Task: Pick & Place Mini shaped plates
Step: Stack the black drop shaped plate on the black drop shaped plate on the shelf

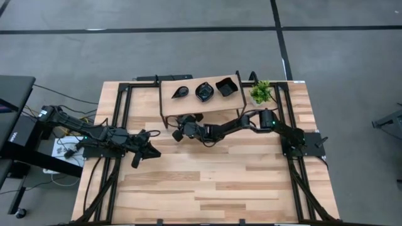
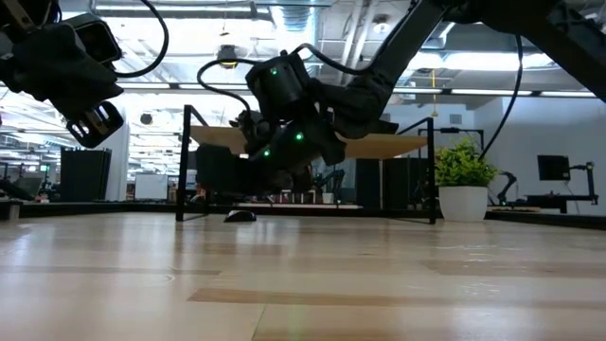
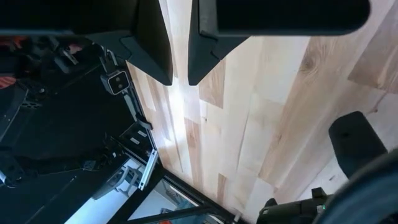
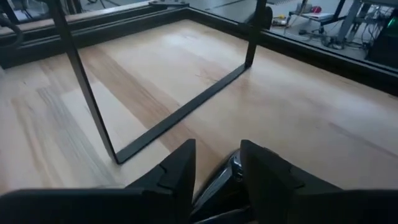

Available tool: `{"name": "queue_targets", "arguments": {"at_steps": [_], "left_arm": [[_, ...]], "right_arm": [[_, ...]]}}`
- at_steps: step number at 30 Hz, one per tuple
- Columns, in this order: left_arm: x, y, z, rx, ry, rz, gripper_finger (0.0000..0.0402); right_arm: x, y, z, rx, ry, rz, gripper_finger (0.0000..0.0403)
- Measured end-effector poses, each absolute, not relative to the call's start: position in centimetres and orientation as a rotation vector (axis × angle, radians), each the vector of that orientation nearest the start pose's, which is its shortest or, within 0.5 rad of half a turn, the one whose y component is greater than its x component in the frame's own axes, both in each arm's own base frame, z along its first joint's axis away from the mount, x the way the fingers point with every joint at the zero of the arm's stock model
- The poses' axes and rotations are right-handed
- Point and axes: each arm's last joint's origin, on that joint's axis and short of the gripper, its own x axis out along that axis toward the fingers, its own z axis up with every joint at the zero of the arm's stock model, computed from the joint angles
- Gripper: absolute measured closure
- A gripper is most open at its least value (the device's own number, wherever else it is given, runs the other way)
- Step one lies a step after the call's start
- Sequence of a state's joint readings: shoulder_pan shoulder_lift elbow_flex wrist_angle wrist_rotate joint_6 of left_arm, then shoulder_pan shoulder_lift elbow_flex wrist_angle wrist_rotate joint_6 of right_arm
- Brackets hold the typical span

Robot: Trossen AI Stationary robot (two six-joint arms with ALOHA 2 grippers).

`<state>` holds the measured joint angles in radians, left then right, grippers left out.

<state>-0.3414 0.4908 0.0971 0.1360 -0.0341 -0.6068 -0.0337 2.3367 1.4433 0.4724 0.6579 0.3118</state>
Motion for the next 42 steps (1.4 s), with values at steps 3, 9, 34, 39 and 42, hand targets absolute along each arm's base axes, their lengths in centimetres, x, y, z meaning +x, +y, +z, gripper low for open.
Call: {"name": "queue_targets", "arguments": {"at_steps": [3,9,34,39,42], "left_arm": [[12.3,-4.3,16.5,-0.547,0.338,-0.219,0.0349],[12.3,-4.3,16.5,-0.547,0.338,-0.218,0.0349],[12.3,-4.2,16.5,-0.550,0.338,-0.216,0.0349],[12.3,-4.3,16.5,-0.550,0.338,-0.216,0.0349],[12.3,-4.2,16.5,-0.551,0.337,-0.216,0.0349]], "right_arm": [[48.5,-3.4,10.4,0.164,0.298,-0.738,0.0281],[48.5,-3.5,10.3,0.166,0.299,-0.737,0.0281],[48.1,-1.4,8.9,0.210,0.425,-0.685,0.0281],[48.0,0.3,8.7,0.175,0.465,-0.636,0.0281],[48.0,1.5,8.6,0.178,0.479,-0.582,0.0281]]}}
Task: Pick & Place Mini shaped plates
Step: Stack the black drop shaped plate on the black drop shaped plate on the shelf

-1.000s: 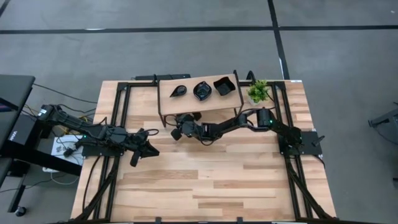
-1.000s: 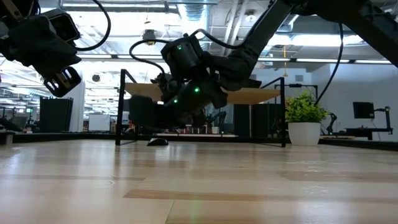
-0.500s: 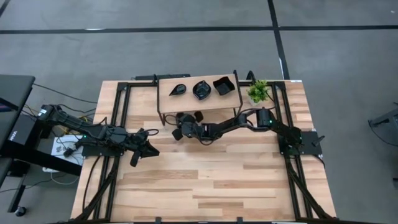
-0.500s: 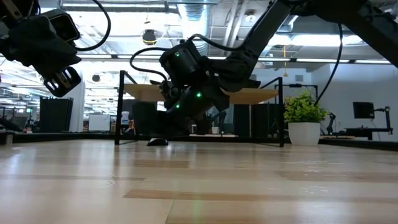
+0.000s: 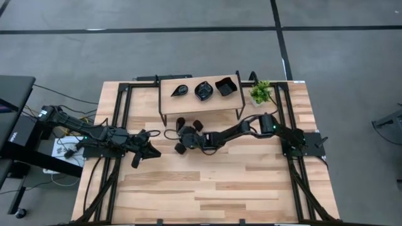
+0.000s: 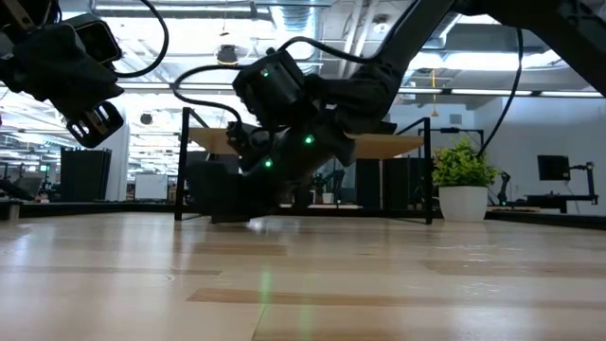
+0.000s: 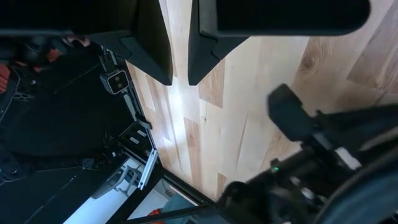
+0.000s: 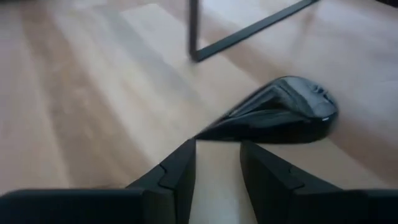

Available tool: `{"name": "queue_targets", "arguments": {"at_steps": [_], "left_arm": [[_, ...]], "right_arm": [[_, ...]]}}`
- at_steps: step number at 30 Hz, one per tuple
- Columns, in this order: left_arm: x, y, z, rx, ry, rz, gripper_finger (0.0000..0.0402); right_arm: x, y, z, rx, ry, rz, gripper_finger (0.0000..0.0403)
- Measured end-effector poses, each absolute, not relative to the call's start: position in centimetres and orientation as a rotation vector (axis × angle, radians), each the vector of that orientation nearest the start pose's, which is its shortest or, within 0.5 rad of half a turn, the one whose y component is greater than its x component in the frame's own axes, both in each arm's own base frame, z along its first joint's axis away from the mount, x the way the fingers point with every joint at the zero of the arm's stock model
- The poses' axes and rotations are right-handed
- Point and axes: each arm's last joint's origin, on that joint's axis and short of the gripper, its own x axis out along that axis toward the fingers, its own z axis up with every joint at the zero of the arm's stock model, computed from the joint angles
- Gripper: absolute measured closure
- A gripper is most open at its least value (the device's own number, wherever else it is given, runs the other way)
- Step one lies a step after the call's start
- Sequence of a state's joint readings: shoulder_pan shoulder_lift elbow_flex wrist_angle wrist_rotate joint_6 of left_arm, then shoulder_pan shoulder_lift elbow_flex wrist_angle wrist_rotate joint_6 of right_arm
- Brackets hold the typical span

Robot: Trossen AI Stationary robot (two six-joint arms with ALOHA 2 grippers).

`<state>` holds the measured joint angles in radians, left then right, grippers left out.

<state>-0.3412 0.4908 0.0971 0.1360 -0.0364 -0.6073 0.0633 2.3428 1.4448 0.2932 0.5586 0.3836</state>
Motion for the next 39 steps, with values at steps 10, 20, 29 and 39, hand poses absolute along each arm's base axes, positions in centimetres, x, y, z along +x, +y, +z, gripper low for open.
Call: {"name": "queue_targets", "arguments": {"at_steps": [10,20,29,39], "left_arm": [[12.3,-4.2,16.5,-0.551,0.337,-0.216,0.0349],[12.3,-4.3,16.5,-0.555,0.340,-0.223,0.0349],[12.3,-4.3,16.5,-0.555,0.340,-0.223,0.0349],[12.3,-4.3,16.5,-0.551,0.339,-0.223,0.0349]], "right_arm": [[47.6,4.3,8.7,0.118,0.453,-0.639,0.0281],[48.4,0.3,10.2,0.219,0.282,-0.755,0.0281],[48.3,-1.9,9.9,0.250,0.297,-0.776,0.0281],[48.3,-2.5,9.1,0.268,0.370,-0.701,0.0281]]}}
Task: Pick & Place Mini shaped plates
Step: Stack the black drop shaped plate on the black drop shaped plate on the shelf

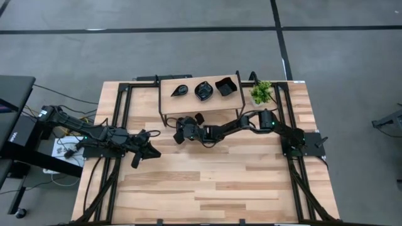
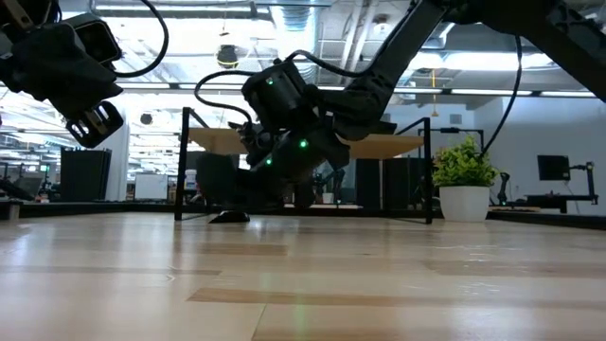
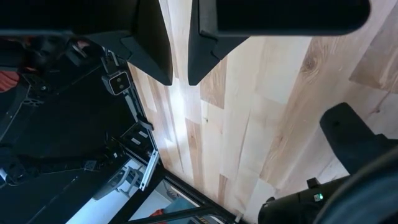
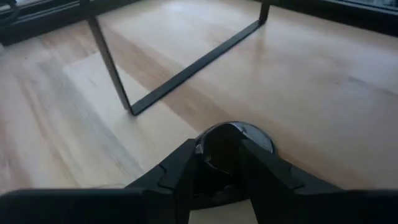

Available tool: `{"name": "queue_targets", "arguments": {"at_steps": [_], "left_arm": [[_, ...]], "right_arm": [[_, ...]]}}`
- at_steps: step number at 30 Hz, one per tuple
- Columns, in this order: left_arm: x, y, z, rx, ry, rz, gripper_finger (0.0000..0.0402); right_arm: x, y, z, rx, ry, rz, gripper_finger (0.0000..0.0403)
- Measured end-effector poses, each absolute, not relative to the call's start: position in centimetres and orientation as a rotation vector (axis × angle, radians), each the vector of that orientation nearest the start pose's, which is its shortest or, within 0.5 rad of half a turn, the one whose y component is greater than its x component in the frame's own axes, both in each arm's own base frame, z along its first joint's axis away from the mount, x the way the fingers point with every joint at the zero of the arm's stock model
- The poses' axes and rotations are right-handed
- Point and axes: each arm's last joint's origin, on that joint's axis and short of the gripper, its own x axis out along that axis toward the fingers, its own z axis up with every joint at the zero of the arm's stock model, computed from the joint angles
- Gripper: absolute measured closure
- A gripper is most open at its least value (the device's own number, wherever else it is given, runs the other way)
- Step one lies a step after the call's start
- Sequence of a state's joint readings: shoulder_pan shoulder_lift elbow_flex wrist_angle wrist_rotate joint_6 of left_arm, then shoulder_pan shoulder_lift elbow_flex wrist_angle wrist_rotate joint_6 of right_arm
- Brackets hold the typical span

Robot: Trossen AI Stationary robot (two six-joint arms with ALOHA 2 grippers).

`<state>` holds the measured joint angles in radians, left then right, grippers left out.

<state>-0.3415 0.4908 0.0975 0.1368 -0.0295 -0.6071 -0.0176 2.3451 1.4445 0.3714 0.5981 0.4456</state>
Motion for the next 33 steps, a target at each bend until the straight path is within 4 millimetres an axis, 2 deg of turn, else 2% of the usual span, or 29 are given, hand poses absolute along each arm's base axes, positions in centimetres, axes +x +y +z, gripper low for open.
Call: {"name": "queue_targets", "arguments": {"at_steps": [8,18,23,29,33], "left_arm": [[12.3,-4.3,16.5,-0.551,0.338,-0.220,0.0349],[12.3,-4.3,16.5,-0.551,0.337,-0.219,0.0349],[12.3,-4.3,16.5,-0.552,0.337,-0.220,0.0349],[12.3,-4.3,16.5,-0.551,0.339,-0.219,0.0349],[12.4,-4.3,16.3,-0.550,0.356,-0.213,0.0349]], "right_arm": [[48.4,-0.6,9.1,0.274,0.399,-0.603,0.0281],[48.2,5.1,9.2,0.261,0.428,-0.437,0.0281],[47.9,8.0,9.2,0.186,0.438,-0.356,0.0281],[47.3,10.3,9.5,0.165,0.447,-0.307,0.0281],[46.8,11.1,10.3,0.110,0.458,-0.345,0.0281]]}}
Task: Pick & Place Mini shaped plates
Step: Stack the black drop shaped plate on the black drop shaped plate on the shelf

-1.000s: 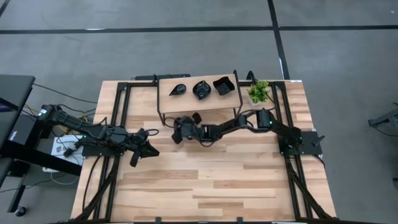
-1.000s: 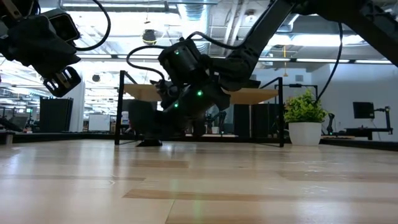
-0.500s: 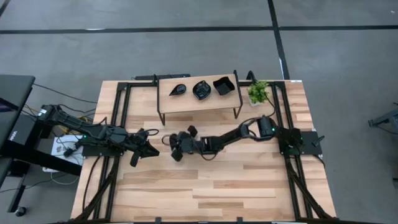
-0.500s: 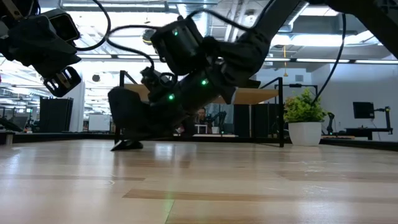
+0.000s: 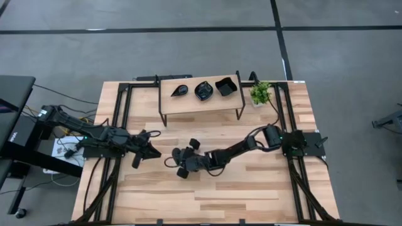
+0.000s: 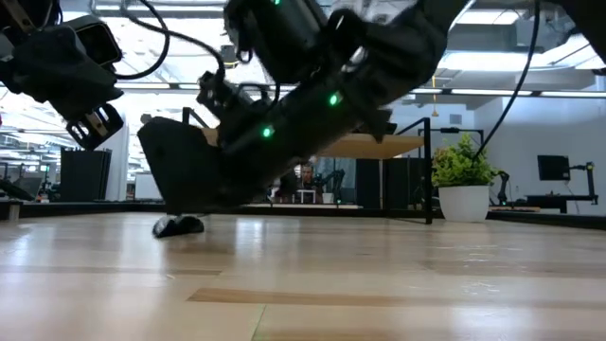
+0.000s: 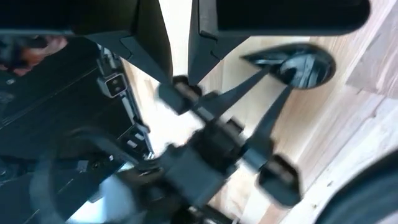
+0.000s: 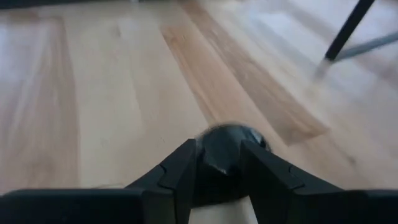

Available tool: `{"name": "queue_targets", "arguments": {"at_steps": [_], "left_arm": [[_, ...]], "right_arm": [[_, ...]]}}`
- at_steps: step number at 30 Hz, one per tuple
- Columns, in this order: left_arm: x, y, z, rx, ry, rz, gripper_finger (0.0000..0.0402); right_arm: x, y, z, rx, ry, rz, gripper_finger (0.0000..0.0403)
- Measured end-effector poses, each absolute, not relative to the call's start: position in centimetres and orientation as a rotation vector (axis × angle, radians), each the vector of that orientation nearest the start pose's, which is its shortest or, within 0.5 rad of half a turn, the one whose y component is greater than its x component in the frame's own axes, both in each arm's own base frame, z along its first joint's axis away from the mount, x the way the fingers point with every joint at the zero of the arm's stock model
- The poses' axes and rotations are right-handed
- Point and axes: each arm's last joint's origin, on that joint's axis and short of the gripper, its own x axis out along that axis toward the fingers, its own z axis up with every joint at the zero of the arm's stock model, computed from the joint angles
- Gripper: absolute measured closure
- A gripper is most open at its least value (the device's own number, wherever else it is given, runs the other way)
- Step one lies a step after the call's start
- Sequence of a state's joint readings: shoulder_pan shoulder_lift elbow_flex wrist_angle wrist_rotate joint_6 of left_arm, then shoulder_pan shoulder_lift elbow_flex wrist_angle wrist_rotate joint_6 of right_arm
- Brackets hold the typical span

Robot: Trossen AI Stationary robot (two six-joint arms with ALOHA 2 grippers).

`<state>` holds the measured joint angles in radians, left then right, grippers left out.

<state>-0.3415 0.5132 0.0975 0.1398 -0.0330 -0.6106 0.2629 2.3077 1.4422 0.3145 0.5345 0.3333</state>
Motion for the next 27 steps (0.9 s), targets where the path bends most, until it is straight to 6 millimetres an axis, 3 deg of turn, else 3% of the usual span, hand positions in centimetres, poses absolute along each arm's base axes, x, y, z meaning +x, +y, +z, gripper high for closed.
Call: {"name": "queue_targets", "arguments": {"at_steps": [8,13,19,27], "left_arm": [[12.9,-4.5,15.2,-0.531,0.442,-0.188,0.0349],[13.2,-4.5,14.7,-0.508,0.472,-0.132,0.0349],[13.5,-4.5,13.8,-0.456,0.526,-0.101,0.0349],[13.5,-4.8,13.4,-0.473,0.594,-0.162,0.0349]], "right_arm": [[45.6,11.4,15.8,0.054,0.430,-0.414,0.0281],[45.4,11.7,18.0,0.202,0.399,-0.306,0.0281],[45.5,13.2,15.6,0.334,0.462,-0.302,0.0276],[46.9,15.3,14.4,0.370,0.501,-0.388,0.0234]]}}
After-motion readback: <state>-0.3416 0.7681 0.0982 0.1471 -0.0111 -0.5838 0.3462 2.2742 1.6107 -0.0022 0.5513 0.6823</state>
